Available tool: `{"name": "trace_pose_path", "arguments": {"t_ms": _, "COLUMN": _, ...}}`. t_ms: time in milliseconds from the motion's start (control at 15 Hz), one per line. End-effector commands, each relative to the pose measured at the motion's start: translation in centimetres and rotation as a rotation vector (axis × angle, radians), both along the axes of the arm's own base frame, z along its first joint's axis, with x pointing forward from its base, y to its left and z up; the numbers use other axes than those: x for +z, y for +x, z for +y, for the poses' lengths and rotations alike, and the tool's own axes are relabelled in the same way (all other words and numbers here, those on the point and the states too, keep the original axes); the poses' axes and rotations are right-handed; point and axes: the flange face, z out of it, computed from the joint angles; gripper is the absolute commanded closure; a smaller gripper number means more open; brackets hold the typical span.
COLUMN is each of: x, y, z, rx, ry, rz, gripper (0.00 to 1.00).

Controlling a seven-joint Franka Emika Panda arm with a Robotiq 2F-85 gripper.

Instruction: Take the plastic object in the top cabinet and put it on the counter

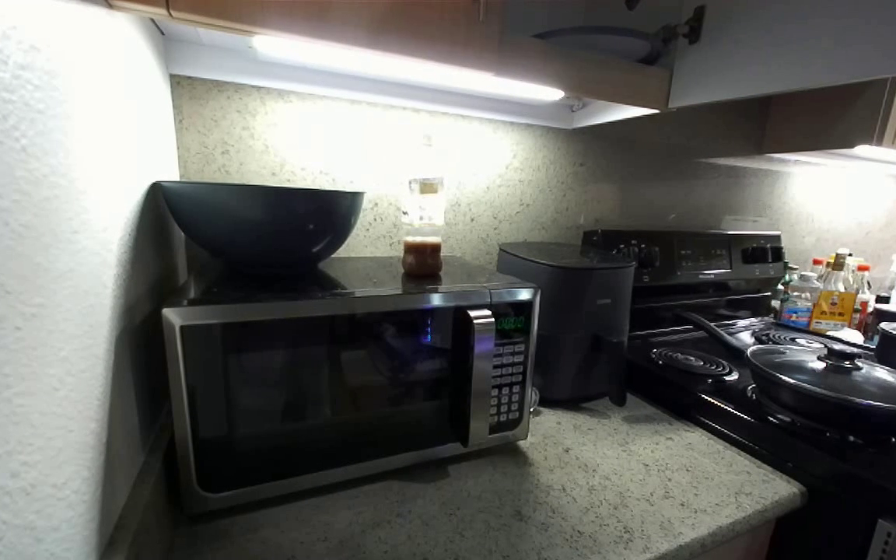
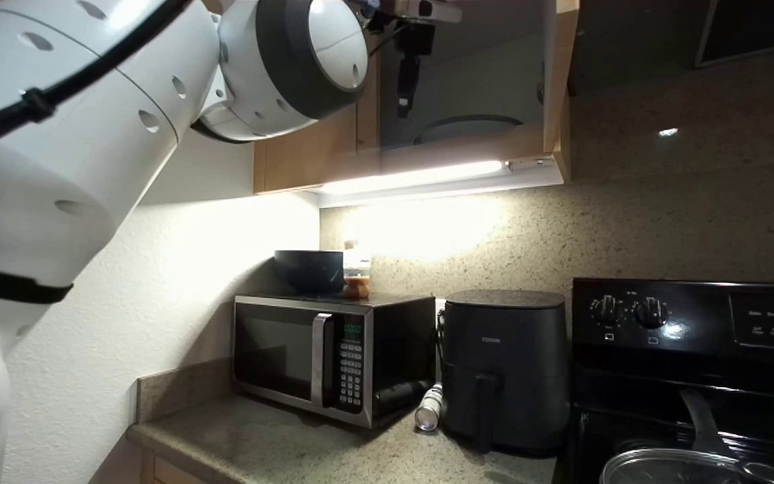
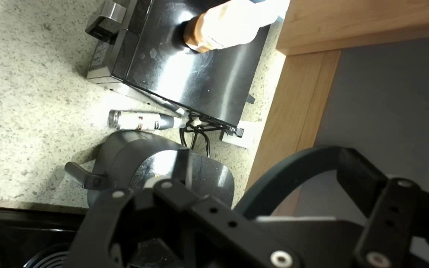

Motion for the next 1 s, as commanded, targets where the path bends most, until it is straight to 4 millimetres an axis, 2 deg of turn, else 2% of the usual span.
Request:
{"name": "trace_pose_path", "arguments": {"t_ms": 0, "x": 1.3, "y": -1.2, "z": 0.6, "rx": 0.001, "ry": 0.023, "rz": -0.014, "gripper": 0.0}}
{"name": "trace_pose_path", "arguments": {"t_ms": 67, "x": 0.4, "y": -0.3, "z": 0.4, "rx": 0.002, "ry": 0.011, "rz": -0.005, "gripper": 0.0}}
{"name": "trace_pose_path", "arguments": {"t_ms": 267, "x": 1.1, "y": -0.9, "z": 0.5, "rx": 0.003, "ry": 0.009, "rz": -0.017, "gripper": 0.0}}
{"name": "trace_pose_path", "arguments": {"t_ms": 333, "x": 0.4, "y": -0.6, "z": 0.1, "rx": -0.023, "ry": 0.01, "rz": 0.02, "gripper": 0.0}}
{"name": "trace_pose_path", "arguments": {"t_ms": 667, "x": -2.4, "y": -1.0, "z": -3.8, "rx": -0.18, "ry": 0.099, "rz": 0.22, "gripper": 0.0}}
{"name": "trace_pose_path", "arguments": {"t_ms": 933, "x": -3.3, "y": -1.4, "z": -5.6, "rx": -0.309, "ry": 0.164, "rz": 0.316, "gripper": 0.0}}
